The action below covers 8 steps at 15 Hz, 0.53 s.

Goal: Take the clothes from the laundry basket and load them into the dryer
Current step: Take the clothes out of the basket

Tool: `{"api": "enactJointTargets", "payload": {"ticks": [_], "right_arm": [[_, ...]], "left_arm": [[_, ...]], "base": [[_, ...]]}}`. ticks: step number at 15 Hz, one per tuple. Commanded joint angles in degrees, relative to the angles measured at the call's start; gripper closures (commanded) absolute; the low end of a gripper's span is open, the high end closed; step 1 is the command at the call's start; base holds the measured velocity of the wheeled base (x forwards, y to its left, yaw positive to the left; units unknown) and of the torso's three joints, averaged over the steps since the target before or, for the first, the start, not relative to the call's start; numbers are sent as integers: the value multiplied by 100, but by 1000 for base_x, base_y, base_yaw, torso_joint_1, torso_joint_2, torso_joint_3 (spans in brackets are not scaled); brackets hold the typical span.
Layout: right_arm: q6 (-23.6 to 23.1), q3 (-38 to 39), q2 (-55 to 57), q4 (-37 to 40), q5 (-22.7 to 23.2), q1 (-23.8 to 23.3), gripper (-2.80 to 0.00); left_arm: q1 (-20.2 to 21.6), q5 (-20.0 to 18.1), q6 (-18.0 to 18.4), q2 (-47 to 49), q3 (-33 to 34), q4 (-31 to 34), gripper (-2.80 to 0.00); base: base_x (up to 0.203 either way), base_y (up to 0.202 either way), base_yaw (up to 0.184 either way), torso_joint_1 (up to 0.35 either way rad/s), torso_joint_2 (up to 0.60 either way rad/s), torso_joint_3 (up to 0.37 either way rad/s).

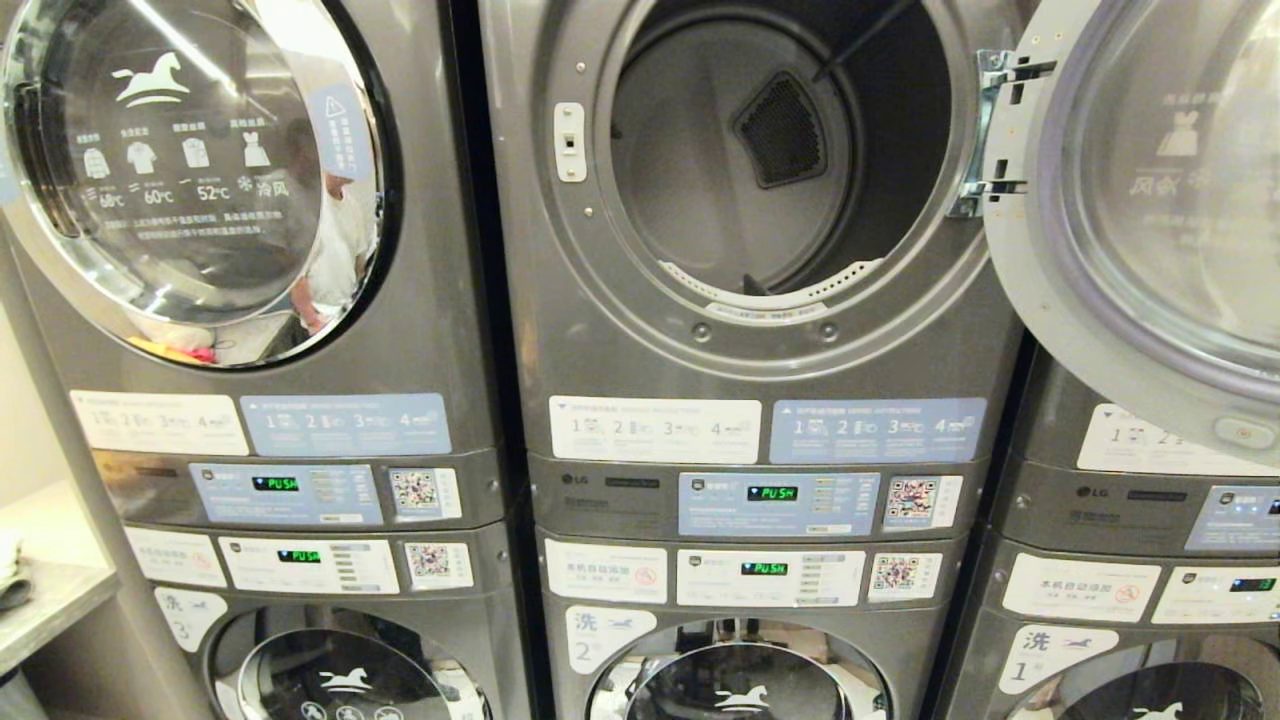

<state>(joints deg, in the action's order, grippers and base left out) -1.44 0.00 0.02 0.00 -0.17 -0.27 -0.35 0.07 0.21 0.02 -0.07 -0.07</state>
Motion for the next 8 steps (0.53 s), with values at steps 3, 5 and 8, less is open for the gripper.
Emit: {"api": "enactJointTargets", "payload": {"ticks": [3, 5, 8], "right_arm": [[-5, 9, -11, 0, 0, 0, 0], [-5, 2, -11, 0, 8, 0, 0], [-5, 9, -11, 0, 9, 0, 0]], "left_arm": [[0, 1, 14, -2, -1, 8, 0], [0, 1, 23, -2, -1, 15, 0], [0, -6, 23, -2, -1, 15, 0]], "base": [[0, 0, 0, 0, 0, 0], [0, 0, 0, 0, 0, 0], [-2, -123, 9, 7, 8, 3]]}}
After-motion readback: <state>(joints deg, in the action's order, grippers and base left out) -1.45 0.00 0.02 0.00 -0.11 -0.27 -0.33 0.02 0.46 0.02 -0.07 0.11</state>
